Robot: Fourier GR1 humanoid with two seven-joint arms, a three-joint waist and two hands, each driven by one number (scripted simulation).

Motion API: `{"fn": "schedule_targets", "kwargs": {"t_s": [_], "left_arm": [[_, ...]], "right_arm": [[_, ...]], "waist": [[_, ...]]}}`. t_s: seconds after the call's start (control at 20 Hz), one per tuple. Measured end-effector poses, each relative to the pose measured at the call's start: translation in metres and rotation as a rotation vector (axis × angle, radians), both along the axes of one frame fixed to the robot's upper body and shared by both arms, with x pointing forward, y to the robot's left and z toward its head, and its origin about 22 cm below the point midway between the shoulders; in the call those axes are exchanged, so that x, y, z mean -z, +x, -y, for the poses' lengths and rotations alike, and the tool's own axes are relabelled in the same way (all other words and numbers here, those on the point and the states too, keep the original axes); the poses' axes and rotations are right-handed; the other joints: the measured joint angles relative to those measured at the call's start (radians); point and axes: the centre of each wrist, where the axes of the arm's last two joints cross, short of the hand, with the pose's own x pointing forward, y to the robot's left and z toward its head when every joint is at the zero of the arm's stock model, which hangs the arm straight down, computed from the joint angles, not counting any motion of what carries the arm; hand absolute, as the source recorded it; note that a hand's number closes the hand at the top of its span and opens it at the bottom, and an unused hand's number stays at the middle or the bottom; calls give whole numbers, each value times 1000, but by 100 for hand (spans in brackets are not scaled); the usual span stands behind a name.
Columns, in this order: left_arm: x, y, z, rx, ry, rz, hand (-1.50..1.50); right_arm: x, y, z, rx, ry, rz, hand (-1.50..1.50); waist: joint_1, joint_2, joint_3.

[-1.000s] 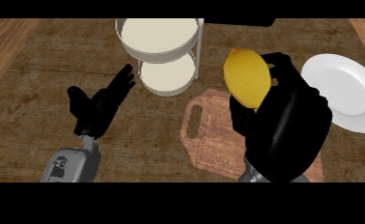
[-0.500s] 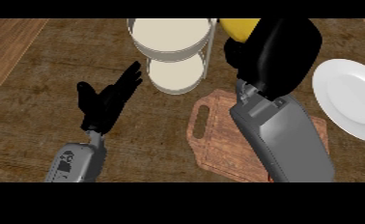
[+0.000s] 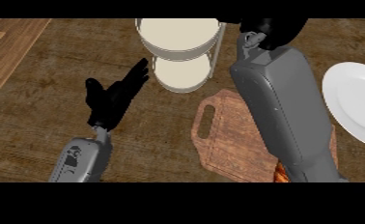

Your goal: Pick the lemon from the cutting board and place it in the tiered basket

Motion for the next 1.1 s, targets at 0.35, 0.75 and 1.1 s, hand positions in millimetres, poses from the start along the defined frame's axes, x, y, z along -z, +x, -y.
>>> {"fn": "schedule_targets", "kwargs": {"t_s": [0.35, 0.75, 1.1], "left_arm": [[-2, 4, 5, 3, 6, 6, 0], [3, 2, -3, -33, 3, -14, 0], [15, -3, -22, -91, -2, -47, 0]], "right_arm": [[-7, 28, -15, -48, 37, 127, -150], [-15, 48, -17, 59, 55, 299, -150], [-16, 44, -14, 143, 94, 334, -150]], "waist": [[5, 0, -2], [-32, -17, -3], [-89, -45, -2]]}}
